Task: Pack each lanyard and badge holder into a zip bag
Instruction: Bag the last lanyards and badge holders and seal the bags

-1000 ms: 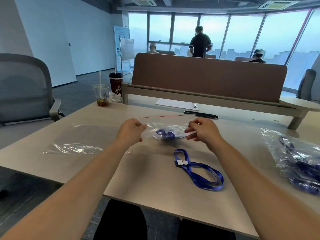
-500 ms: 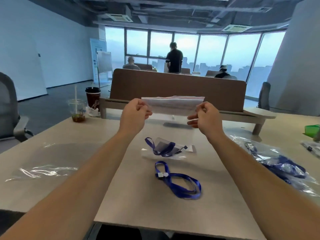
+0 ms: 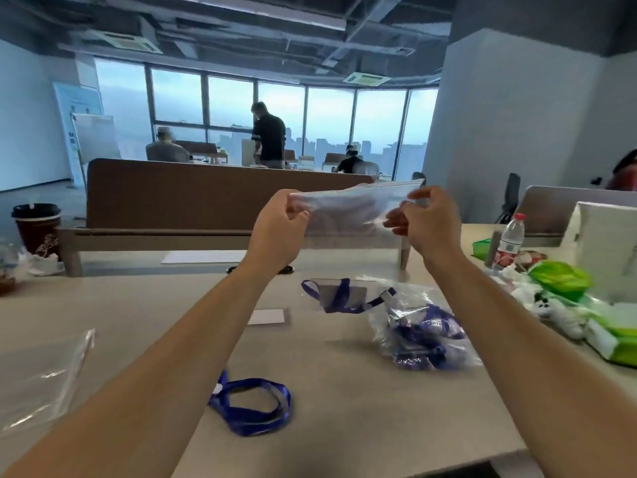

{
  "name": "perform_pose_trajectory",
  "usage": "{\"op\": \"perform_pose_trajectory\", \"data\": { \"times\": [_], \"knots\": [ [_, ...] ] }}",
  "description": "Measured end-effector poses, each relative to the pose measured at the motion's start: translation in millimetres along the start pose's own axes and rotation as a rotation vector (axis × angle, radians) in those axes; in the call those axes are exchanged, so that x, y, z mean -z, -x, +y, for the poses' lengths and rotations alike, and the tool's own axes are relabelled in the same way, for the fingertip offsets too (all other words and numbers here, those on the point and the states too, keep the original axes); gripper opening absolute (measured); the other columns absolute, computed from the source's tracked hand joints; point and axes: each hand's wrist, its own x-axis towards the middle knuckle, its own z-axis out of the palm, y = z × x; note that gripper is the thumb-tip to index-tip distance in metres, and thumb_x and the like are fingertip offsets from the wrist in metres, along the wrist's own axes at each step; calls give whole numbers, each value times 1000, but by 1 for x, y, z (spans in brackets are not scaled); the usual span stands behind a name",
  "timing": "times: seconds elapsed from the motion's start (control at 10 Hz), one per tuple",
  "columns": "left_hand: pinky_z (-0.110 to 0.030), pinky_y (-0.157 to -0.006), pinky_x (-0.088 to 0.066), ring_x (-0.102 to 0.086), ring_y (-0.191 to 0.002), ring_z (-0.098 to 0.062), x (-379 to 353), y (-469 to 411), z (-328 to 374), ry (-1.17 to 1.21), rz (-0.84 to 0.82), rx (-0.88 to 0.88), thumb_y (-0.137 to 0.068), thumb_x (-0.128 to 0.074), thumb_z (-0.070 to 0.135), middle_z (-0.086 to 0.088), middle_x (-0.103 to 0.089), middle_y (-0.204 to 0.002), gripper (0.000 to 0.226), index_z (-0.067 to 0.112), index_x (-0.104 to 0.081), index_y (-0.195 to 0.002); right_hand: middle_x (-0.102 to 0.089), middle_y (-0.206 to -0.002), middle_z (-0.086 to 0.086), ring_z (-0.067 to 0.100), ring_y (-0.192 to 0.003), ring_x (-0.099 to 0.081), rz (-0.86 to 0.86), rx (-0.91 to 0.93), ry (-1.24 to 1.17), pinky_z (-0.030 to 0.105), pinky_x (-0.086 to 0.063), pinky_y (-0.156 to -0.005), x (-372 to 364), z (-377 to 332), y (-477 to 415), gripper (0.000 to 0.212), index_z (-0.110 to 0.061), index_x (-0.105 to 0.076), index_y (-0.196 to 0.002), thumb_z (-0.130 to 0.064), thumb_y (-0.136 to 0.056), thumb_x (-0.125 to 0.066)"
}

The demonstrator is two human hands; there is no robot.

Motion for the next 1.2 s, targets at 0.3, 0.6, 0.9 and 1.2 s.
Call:
{"op": "perform_pose_trajectory", "data": {
  "times": [0.3, 0.6, 0.9, 1.2],
  "knots": [
    [-25, -77, -52, -60, -93, -5, -109, -40, 41, 130, -79, 39, -95, -53, 17, 5, -64, -113, 35, 18, -54, -130, -69, -70, 7, 14, -45, -63, 116, -131, 15, 24, -48, -44, 86, 30, -72, 14, -4, -53, -110, 0, -97, -50],
    [-36, -98, -45, -54, -121, -24, -217, -54, 6, 107, -305, 277, -98, -55, 39, -5, -51, -141, 64, 17, -27, -150, -68, -118, 8, 24, -110, -65, -62, -385, 321, 28, -50, -95, 86, 135, -122, 30, -12, -59, -123, -31, -100, -54],
    [-37, -95, -48, -58, -116, -25, -270, -37, -56, -126, -513, 332, -94, -62, 39, -5, -45, -148, 67, 19, -30, -150, -66, -103, 15, 31, -96, -68, -131, -498, 126, 52, -57, -91, 67, 230, -129, 52, -8, -55, -114, -21, -68, -75],
    [-40, -91, -54, -58, -109, -18, -271, -26, -61, -114, -561, 273, -97, -58, 29, 0, -59, -131, 35, 19, -56, -131, -62, -79, 0, 13, -68, -55, -206, -381, 326, 30, -48, -67, 59, 227, -116, 18, -9, -67, -104, -18, -89, -68]
  ]
}}
